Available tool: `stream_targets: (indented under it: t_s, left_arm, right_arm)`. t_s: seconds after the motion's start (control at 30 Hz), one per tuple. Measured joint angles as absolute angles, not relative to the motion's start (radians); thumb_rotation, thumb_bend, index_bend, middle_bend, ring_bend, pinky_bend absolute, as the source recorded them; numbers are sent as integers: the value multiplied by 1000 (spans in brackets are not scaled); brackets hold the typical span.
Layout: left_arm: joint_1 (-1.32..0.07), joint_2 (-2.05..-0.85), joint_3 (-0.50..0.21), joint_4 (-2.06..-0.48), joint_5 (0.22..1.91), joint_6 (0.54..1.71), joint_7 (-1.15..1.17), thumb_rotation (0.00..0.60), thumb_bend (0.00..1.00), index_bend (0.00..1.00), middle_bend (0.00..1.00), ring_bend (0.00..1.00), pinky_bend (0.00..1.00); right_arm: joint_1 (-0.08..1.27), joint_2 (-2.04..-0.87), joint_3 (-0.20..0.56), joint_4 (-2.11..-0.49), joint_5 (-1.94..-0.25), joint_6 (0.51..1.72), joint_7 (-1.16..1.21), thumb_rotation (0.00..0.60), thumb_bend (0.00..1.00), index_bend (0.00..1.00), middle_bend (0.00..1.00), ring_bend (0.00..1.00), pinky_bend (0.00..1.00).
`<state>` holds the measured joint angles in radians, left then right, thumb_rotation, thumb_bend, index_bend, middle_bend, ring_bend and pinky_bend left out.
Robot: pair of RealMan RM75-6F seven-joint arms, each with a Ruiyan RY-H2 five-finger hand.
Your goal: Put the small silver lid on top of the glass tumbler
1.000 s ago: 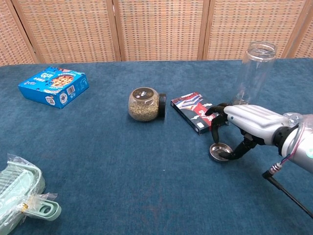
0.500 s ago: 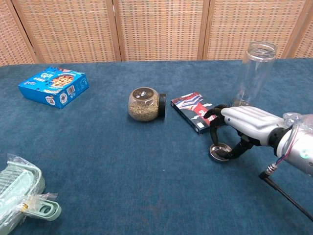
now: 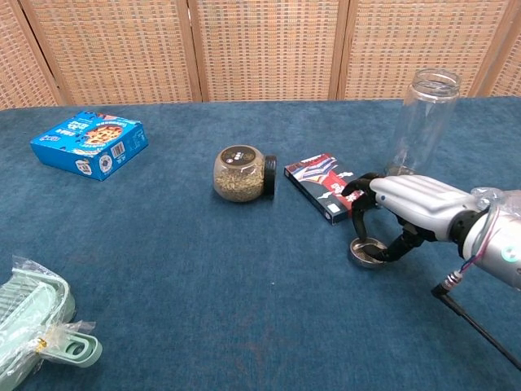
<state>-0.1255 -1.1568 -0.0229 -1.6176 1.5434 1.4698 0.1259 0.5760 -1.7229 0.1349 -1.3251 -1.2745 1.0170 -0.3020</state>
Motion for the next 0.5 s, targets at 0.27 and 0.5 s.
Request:
stream_targets:
  t_s: [0.27,0.5]
  left_arm:
    - [-124,-1155,-23,-1618,1544,1473,120,600,209,0,0,0,0]
    - [-123,-1153,-22,-1620,1546,1475,118,600,209,0,0,0,0]
  right_arm:
    - [566,-1707,128,-1352,-1269,1033,-323,600,517,617,220,28,257]
    - [557,-1693,119,-1377,-1264,1043,-343,600,517,644,235,33,261]
